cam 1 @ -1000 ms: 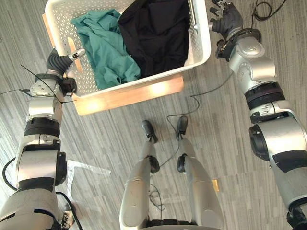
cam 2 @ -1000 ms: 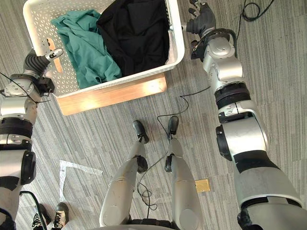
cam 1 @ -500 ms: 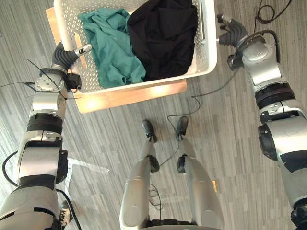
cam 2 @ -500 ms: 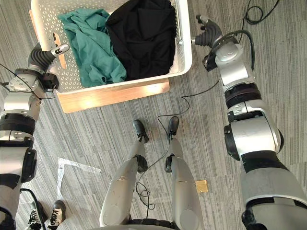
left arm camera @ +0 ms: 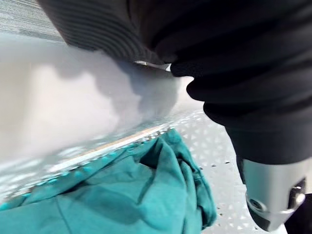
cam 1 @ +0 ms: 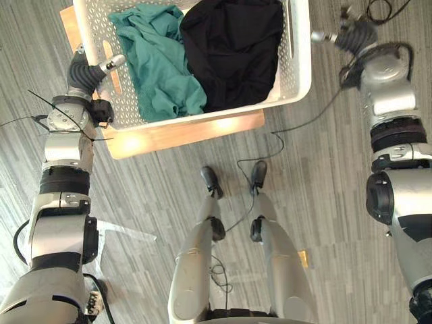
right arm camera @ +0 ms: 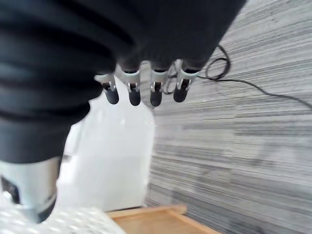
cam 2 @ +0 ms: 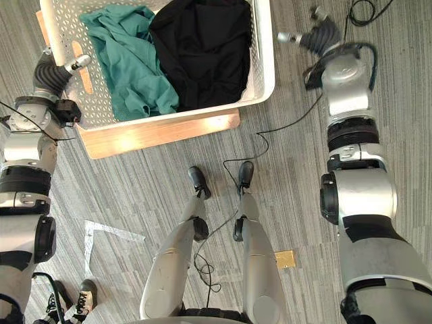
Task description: Pick up the laundry basket with both hands and put the clothes into the washing machine.
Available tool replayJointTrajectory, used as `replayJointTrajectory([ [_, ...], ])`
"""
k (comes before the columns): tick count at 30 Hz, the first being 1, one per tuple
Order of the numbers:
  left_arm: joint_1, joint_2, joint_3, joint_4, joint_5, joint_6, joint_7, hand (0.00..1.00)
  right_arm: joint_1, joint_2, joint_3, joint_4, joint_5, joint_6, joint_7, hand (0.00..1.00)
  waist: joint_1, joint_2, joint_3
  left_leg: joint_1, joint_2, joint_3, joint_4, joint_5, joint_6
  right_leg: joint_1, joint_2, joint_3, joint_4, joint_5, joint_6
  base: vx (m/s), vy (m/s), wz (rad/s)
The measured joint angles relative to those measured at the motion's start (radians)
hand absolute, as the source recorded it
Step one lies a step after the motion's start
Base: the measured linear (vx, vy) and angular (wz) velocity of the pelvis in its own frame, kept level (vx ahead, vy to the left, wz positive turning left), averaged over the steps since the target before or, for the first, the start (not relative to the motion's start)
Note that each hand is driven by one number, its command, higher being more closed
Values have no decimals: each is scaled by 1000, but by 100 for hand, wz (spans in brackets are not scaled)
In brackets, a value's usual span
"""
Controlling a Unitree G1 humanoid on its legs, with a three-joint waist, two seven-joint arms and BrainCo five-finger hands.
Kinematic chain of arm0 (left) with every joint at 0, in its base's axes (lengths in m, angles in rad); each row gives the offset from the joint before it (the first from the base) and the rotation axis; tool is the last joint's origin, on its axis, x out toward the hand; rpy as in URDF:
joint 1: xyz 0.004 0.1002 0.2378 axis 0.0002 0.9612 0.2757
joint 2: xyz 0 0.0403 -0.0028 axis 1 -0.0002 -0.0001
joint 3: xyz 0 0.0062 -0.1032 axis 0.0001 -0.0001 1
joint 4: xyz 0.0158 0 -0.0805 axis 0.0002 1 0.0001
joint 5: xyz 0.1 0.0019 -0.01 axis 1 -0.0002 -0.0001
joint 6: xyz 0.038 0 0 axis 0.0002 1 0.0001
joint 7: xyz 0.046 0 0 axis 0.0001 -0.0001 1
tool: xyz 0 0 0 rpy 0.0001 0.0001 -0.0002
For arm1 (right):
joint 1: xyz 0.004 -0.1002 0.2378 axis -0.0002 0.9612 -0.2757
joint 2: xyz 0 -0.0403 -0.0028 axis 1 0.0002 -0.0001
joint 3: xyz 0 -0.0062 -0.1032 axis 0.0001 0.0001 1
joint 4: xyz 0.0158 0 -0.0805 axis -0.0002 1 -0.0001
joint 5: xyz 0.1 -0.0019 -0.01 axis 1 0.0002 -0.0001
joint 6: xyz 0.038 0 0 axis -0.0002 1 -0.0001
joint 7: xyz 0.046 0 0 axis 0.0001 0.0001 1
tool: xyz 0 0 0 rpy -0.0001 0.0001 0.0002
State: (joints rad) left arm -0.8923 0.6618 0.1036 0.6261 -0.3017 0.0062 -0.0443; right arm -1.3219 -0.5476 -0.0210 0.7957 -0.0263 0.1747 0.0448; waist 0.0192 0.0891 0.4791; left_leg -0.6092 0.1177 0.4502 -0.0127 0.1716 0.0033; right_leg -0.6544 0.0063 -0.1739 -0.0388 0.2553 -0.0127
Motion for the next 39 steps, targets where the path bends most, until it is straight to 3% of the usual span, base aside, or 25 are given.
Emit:
replayJointTrajectory([
  [1,12,-1,15,-10,-1,6,4,0,-7,-5,-6,-28,19,-3,-9,0,2,0,0,-3,18,14,29,-19,3,0,10,24,0,28,8,12,50,-40],
  [5,12,-7,14,-29,-4,8,3,0,-24,-49,-14,-35,38,-10,-43,0,-3,0,0,-18,30,20,88,-45,10,4,10,46,2,36,19,1,32,-13],
  [10,24,-10,-45,-30,-21,8,0,0,-58,-118,60,-29,194,-14,-40,0,-5,0,0,-29,35,32,122,-58,13,4,8,71,1,34,21,-13,-4,-4],
  [11,26,-10,-62,-30,-21,7,-1,0,-68,-125,78,-29,217,-17,-40,0,-4,-1,-1,-30,36,35,127,-58,13,4,6,74,0,9,45,-16,-34,-11],
  [12,33,-8,-65,-30,-21,6,-12,0,-79,-127,100,-29,245,-30,-39,0,0,-1,-1,-32,48,42,129,-48,9,3,6,36,-1,-60,63,-31,-70,-52],
  [13,45,0,-65,-30,-21,3,-20,0,-82,-123,123,-30,266,-46,-30,0,24,0,-1,-37,91,48,125,-44,6,-9,6,-56,23,-147,144,-25,-54,-65],
  [14,46,4,-66,-29,-21,4,-21,0,-81,-125,130,-29,272,-46,-22,0,23,0,-1,-44,105,51,138,-47,4,-11,2,-68,46,-104,65,21,2,-10],
  [15,44,5,-83,-29,-20,4,-21,0,-80,-135,138,-30,272,-46,-20,0,-3,-10,-2,-58,92,21,168,-50,3,29,-29,-55,31,-11,7,56,30,21],
  [22,40,7,-110,-26,-18,4,-43,0,-62,-112,139,-48,259,-58,2,0,-3,-14,-2,-108,113,22,204,-64,14,-4,-18,-21,31,0,25,63,34,4],
  [23,36,7,-110,-23,-18,4,-42,0,-53,-98,139,-48,255,-58,3,0,-2,-13,-2,-115,118,20,204,-64,15,-10,-19,-21,32,-42,67,15,34,-5],
  [25,32,7,-110,-4,-18,3,-43,0,-40,-63,139,-43,250,-58,6,0,-2,-14,-2,-116,122,25,204,-53,1,-13,-23,-52,34,-55,85,7,1,-5],
  [29,-13,7,-99,31,-18,1,-43,0,-20,-23,138,-19,223,-57,24,0,1,-14,-2,-132,129,17,225,-51,5,-13,-21,-68,33,-24,48,45,-24,4],
  [39,-97,-29,-51,116,-18,-12,-40,0,-46,36,140,24,214,-58,30,0,0,-14,-2,-134,129,14,225,-54,7,-12,-19,-63,32,-20,44,59,3,2],
])
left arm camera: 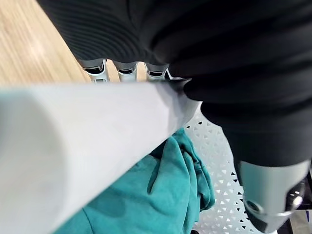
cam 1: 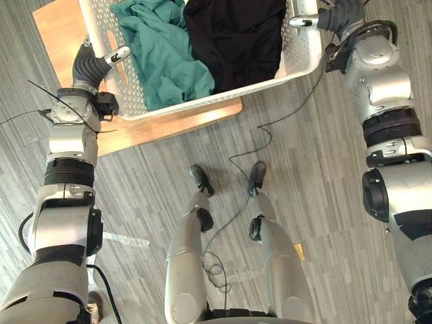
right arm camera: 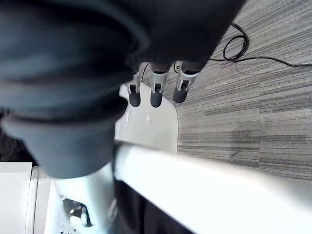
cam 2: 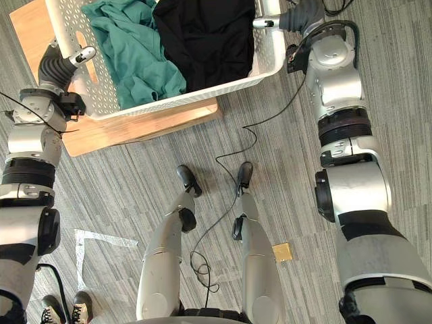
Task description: Pick up the laundry basket with both hands and put the clothes into the washing machine.
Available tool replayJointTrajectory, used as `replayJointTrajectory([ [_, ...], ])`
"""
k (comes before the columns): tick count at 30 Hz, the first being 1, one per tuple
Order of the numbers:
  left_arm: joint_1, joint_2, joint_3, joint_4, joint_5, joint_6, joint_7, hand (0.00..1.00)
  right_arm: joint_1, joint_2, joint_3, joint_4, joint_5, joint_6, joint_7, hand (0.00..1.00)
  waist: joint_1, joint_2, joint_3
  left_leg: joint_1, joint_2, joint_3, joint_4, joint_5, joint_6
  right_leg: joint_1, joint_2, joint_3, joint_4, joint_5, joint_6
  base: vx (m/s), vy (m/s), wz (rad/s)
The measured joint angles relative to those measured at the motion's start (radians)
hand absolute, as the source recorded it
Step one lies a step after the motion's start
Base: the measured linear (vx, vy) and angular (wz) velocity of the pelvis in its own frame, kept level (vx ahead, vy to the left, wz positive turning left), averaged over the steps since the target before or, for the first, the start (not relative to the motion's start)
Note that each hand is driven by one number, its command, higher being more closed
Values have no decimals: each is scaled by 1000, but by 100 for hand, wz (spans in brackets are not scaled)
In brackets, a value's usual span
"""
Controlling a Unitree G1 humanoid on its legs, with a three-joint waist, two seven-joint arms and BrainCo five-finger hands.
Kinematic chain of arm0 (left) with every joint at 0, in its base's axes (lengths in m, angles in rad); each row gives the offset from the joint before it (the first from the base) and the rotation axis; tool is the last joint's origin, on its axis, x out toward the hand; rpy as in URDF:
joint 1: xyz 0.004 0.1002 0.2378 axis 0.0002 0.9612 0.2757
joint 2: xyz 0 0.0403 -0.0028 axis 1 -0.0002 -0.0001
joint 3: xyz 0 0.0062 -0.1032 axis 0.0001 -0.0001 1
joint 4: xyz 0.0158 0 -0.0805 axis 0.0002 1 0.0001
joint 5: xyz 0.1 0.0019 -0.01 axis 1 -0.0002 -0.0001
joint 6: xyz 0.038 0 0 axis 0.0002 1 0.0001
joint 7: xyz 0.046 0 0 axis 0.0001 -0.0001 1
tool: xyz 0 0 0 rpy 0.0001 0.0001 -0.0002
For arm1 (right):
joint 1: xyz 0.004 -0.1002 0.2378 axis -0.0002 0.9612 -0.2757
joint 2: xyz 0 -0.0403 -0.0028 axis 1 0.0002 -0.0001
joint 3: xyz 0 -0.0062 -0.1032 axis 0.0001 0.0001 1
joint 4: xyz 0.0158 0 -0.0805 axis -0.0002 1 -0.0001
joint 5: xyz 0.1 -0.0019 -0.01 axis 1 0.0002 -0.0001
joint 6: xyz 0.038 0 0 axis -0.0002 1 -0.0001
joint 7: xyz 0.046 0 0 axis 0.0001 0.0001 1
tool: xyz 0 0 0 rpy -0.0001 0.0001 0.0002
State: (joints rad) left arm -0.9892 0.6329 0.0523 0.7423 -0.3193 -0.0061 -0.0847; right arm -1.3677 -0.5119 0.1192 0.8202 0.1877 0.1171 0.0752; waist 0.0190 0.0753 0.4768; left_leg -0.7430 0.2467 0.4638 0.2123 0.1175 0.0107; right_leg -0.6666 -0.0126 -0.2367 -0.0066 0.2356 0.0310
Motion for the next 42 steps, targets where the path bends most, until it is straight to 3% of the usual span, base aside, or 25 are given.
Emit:
replayJointTrajectory([
  [14,-31,-12,8,54,89,-1,-19,0,-22,33,22,35,-40,-1,14,0,-1,0,0,11,-5,1,-21,3,-2,12,2,-2,-20,7,-9,35,2,0],
  [15,-38,-12,9,55,99,-1,-22,0,-22,33,22,35,-42,-1,15,100,0,0,0,11,-6,1,-25,4,-4,12,2,-3,-22,7,-9,0,0,0],
  [20,-58,-16,9,75,149,-1,-20,0,-25,50,28,38,-57,-12,17,100,-1,0,0,23,-13,3,-55,14,-14,12,2,-2,-24,8,-11,13,0,0],
  [21,-59,-16,9,75,158,0,-18,100,-27,54,27,38,-68,-12,17,100,-2,-1,0,25,-17,3,-60,18,-16,12,0,-3,-25,9,-11,0,0,0],
  [23,-64,-18,9,75,173,-1,-15,100,-28,55,26,38,-86,-11,11,100,-4,-1,0,30,-23,4,-80,30,-14,11,-1,-4,-29,8,-11,30,15,6],
  [30,-93,-55,92,74,173,21,112,100,-28,72,16,31,-90,-24,-43,100,-8,-2,-1,76,-58,9,-226,105,-24,-2,-2,-8,-32,8,-12,20,9,2],
  [34,-98,-62,117,68,172,23,146,100,-12,95,-14,6,-100,-24,-63,100,-7,-2,-1,104,-70,10,-291,137,-30,-2,2,-8,-32,8,-12,12,12,-1],
  [39,-99,-83,117,52,130,32,155,100,25,114,-55,-22,7,-25,-80,100,-5,-2,-1,112,-76,12,-306,146,-30,1,0,-10,-33,8,-12,21,68,2],
  [42,-99,-90,117,50,123,33,154,100,29,113,-62,-26,17,-25,-81,100,-3,-2,-1,114,-76,12,-306,146,-30,3,0,-10,-34,8,-12,2,84,1],
])
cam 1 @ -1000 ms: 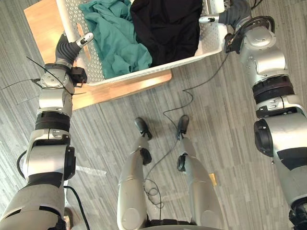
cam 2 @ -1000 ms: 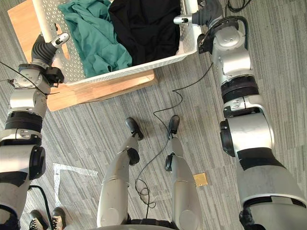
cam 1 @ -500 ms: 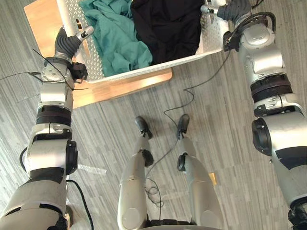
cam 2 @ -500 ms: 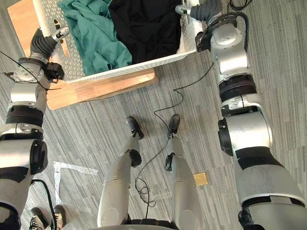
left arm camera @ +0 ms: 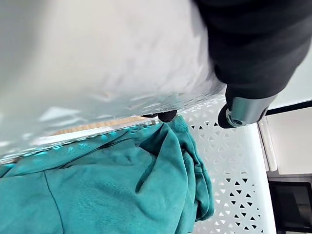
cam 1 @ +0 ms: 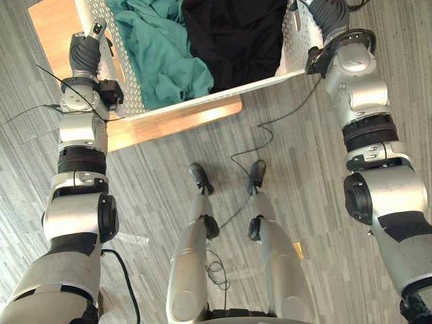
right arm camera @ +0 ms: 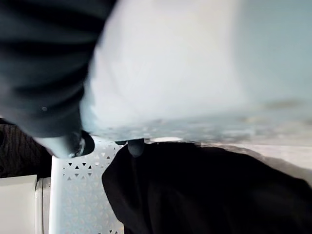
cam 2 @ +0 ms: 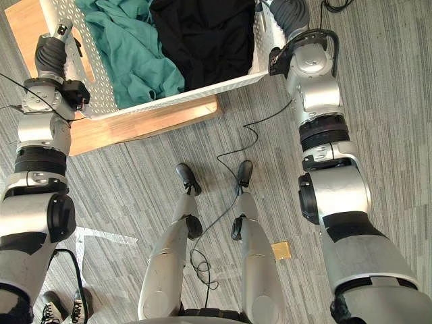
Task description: Pick up the laundry basket with both hands and put the clothes into the washing machine.
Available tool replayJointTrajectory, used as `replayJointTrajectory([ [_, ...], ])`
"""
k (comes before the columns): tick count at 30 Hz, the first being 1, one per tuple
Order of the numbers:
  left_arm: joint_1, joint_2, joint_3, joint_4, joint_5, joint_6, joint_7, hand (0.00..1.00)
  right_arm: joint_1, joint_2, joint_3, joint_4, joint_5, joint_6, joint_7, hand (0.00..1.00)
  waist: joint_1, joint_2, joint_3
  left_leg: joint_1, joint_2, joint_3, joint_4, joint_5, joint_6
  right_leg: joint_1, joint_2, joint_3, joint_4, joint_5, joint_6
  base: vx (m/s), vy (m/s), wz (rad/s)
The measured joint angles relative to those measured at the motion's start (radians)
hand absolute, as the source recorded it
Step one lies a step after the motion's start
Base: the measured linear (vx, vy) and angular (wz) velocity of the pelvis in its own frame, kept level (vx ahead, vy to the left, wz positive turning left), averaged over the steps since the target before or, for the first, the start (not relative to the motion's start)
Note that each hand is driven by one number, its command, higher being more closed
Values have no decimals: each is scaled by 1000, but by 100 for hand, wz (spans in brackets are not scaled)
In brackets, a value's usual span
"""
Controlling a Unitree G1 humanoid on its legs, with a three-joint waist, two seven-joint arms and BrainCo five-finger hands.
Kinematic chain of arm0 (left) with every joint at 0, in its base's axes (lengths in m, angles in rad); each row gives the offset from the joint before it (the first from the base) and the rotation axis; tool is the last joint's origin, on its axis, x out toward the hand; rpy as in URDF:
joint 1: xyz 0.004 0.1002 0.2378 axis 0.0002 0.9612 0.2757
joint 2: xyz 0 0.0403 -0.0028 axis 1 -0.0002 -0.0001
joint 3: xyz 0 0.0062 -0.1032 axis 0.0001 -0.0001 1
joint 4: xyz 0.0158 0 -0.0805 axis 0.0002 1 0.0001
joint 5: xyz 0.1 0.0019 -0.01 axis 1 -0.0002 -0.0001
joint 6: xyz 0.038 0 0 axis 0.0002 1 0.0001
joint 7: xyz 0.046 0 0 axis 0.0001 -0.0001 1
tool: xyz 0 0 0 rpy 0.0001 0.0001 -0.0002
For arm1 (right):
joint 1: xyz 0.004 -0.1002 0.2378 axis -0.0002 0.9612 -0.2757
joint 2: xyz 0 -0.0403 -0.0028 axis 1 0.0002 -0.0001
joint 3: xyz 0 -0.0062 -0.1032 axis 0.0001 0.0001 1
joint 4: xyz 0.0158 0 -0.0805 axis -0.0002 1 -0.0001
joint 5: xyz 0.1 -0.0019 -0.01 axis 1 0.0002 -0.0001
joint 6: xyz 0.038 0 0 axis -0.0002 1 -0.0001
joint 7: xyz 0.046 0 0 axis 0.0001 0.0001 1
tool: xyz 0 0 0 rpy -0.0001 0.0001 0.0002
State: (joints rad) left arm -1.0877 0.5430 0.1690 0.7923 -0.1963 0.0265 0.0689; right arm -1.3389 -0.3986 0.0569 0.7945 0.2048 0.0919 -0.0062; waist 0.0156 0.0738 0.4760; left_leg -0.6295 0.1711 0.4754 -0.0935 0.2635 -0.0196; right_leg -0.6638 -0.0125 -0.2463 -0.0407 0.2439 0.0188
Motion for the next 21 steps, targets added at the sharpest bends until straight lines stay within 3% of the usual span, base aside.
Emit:
replayJointTrajectory([
  [7,51,-13,-3,-82,-12,8,25,100,41,-1,0,-78,-20,5,-40,100,-1,0,0,4,0,1,0,0,0,11,1,-1,-15,2,-3,-15,92,0],
  [11,113,-25,-6,-183,-29,7,53,100,78,-11,-1,-186,-28,37,-74,100,-1,-1,1,10,0,3,0,0,0,16,1,-2,-15,2,-3,3,106,-1],
  [15,203,-83,-15,-341,-85,3,110,100,167,-46,-19,-372,-31,44,-125,100,-9,-4,2,53,0,-9,0,0,0,64,1,-6,-16,2,-3,22,115,6],
  [19,376,-160,-10,-595,-121,-41,131,100,308,-59,-96,-611,-42,41,-134,100,-15,-5,1,122,-1,-33,0,-4,-5,135,0,-4,-13,-1,-2,33,101,6],
  [21,459,-188,-11,-700,-126,-61,142,100,390,-58,-110,-710,-43,21,-146,100,-22,-23,-17,146,-11,-40,0,-16,-18,146,-11,-2,17,-52,-27,27,63,7],
])
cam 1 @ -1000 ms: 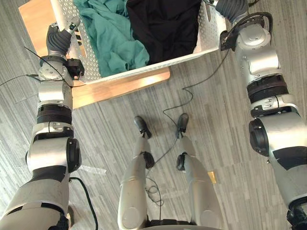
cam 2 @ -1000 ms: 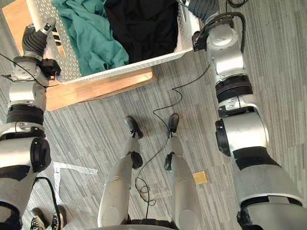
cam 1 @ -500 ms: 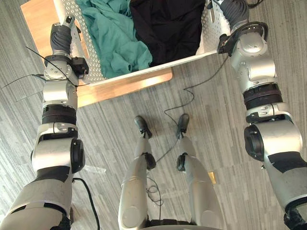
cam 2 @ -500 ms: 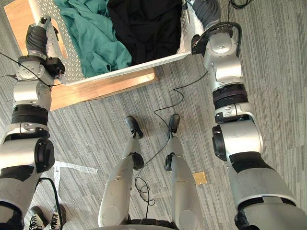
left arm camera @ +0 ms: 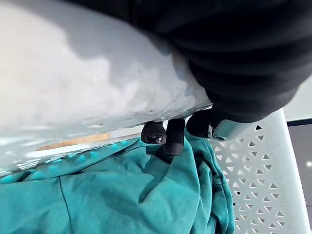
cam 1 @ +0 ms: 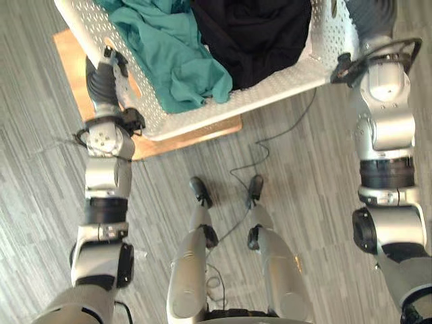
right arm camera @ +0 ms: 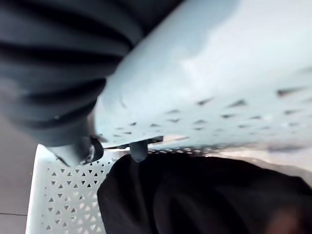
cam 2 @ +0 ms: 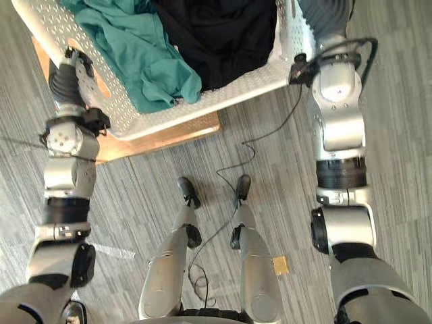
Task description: Pick up the laundry basket with both hands and put the clothes into the washing machine.
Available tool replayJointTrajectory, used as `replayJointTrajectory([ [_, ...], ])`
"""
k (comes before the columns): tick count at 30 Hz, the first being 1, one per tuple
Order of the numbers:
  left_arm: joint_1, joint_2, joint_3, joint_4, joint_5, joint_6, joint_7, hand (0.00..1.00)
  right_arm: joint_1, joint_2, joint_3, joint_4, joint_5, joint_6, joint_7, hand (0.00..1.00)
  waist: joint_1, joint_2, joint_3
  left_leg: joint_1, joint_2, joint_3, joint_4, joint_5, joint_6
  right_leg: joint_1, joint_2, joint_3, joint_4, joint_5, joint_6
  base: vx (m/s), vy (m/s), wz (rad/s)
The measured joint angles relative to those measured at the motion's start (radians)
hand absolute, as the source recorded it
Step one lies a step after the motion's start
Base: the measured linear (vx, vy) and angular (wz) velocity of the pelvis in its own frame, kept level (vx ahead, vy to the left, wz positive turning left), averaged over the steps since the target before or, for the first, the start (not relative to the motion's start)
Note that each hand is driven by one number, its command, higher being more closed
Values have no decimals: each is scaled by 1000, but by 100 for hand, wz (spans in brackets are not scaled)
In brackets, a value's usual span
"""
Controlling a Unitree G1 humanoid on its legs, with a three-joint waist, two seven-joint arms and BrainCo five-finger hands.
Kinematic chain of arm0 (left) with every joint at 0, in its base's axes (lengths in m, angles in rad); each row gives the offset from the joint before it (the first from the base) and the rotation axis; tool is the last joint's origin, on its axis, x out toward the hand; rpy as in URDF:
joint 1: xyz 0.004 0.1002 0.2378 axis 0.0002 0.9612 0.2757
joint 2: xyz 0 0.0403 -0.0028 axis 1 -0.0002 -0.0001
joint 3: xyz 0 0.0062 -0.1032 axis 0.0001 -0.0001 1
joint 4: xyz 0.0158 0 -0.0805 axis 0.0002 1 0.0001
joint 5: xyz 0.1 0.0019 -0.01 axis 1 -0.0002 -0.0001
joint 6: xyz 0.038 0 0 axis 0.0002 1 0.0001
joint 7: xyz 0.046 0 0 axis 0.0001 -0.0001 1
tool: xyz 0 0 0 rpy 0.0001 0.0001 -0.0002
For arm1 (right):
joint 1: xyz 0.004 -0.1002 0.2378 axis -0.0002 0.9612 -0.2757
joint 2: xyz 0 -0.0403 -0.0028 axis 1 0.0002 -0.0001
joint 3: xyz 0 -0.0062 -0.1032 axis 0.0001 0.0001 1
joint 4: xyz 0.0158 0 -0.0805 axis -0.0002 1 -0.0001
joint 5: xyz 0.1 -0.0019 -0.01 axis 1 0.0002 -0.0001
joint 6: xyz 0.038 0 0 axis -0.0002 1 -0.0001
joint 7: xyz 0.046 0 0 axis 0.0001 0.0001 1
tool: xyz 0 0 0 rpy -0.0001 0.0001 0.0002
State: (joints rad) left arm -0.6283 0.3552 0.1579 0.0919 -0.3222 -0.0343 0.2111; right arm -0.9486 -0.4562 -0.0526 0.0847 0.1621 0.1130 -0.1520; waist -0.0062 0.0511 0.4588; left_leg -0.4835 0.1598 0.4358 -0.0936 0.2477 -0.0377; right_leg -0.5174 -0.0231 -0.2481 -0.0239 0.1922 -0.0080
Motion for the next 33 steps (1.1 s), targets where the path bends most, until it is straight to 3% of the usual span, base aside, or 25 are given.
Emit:
replayJointTrajectory([
  [3,140,-57,-7,-124,1,-10,11,100,136,18,-26,-79,4,-31,3,100,-3,0,-7,50,-3,-6,0,-8,-7,42,1,2,15,-16,6,38,37,1],
  [5,290,-99,-54,-179,2,-14,8,100,276,27,-16,-79,6,-51,10,100,-5,0,-71,66,-5,-7,0,-28,-8,35,-1,11,53,-56,9,75,22,-10],
  [7,388,-124,-101,-184,2,-12,-8,100,395,42,-20,-78,8,-55,42,100,-11,-4,-76,110,-6,-4,4,-37,-11,67,-1,24,76,-67,14,115,-3,-11],
  [10,532,-148,-120,-184,9,24,-41,100,573,88,-23,-79,16,-55,86,100,-27,-31,-94,112,20,23,151,-140,-12,102,10,78,78,-68,15,99,-51,-50],
  [11,597,-153,-112,-192,13,39,-59,100,640,115,-17,-79,15,-54,100,100,-32,-38,-98,112,48,19,269,-215,-11,127,21,122,83,-67,15,100,-43,-87],
  [12,641,-157,-106,-213,14,48,-65,100,666,125,-8,-79,15,-53,110,100,-30,-43,-101,112,58,-25,331,-263,-9,136,29,157,89,-68,15,70,13,-173],
  [14,793,-184,-97,-288,15,50,-83,100,750,142,6,-98,16,-54,166,100,-10,-45,-136,113,60,-289,489,-423,-41,149,89,299,98,-73,26,-3,97,-241],
  [15,837,-196,-116,-291,16,51,-106,100,838,152,-18,-112,24,-65,190,100,-16,-42,-187,125,44,-420,526,-491,-77,150,120,374,89,-72,40,-29,125,-198],
  [16,848,-200,-126,-290,21,51,-117,100,873,167,-32,-114,26,-66,201,100,-33,-42,-205,138,37,-442,525,-514,-85,153,124,402,85,-69,47,-2,157,-156],
  [17,850,-208,-147,-279,25,52,-139,100,939,191,-70,-120,29,-66,222,100,-61,-56,-223,174,28,-410,512,-528,-76,170,118,446,78,-59,69,18,164,-94],
  [19,869,-209,-155,-276,42,54,-164,100,1012,238,-119,-125,29,-67,242,100,-89,-81,-248,233,9,-327,492,-536,-61,182,111,525,70,-33,87,-1,169,-129],
  [20,896,-214,-157,-276,55,57,-187,100,1072,262,-145,-156,28,-70,264,100,-97,-86,-271,274,-13,-240,475,-550,-36,184,101,617,50,-7,116,-37,156,-157],
  [22,904,-216,-156,-275,65,58,-209,100,1112,281,-161,-166,27,-70,276,100,-108,-80,-276,315,-43,-145,457,-563,-11,186,83,685,11,41,142,-101,220,-167],
  [24,904,-211,-149,-252,79,58,-220,100,1130,321,-173,-161,18,-60,286,100,-116,-64,-287,325,-42,-42,457,-569,26,187,75,589,-81,171,136,-131,143,-150],
  [25,888,-215,-145,-218,82,59,-231,100,1139,337,-178,-157,9,-60,285,100,-121,-49,-280,343,-38,21,454,-567,44,173,64,371,-35,127,67,-111,66,-118],
  [26,882,-219,-146,-197,86,61,-234,100,1144,341,-181,-144,2,-59,285,100,-118,-42,-277,361,-38,47,450,-568,46,164,48,237,48,39,-21,-91,52,-131],
  [27,883,-237,-145,-163,97,67,-233,100,1135,343,-182,-119,-20,-43,284,100,-115,-11,-271,401,-18,114,442,-568,49,140,8,58,172,-95,-99,-60,66,-125],
  [29,921,-260,-147,-130,102,73,-234,100,1159,345,-177,-88,-46,-31,285,100,-112,45,-298,445,22,194,421,-569,49,135,-65,-91,367,-200,-86,-72,61,-118],
  [30,932,-261,-147,-130,102,73,-234,100,1162,347,-177,-86,-54,-28,285,100,-112,51,-305,463,27,219,404,-565,43,143,-87,-111,408,-226,-80,-27,1,-112],
  [32,943,-262,-146,-127,107,72,-234,100,1160,353,-173,-71,-74,-29,285,100,-85,53,-334,503,36,312,370,-557,23,190,-147,-139,439,-302,-39,82,-103,-123],
  [33,942,-258,-144,-128,111,71,-233,100,1158,362,-172,-70,-77,-29,285,100,-86,33,-350,497,13,320,377,-553,1,233,-160,-138,355,-269,26,146,-198,-110],
])
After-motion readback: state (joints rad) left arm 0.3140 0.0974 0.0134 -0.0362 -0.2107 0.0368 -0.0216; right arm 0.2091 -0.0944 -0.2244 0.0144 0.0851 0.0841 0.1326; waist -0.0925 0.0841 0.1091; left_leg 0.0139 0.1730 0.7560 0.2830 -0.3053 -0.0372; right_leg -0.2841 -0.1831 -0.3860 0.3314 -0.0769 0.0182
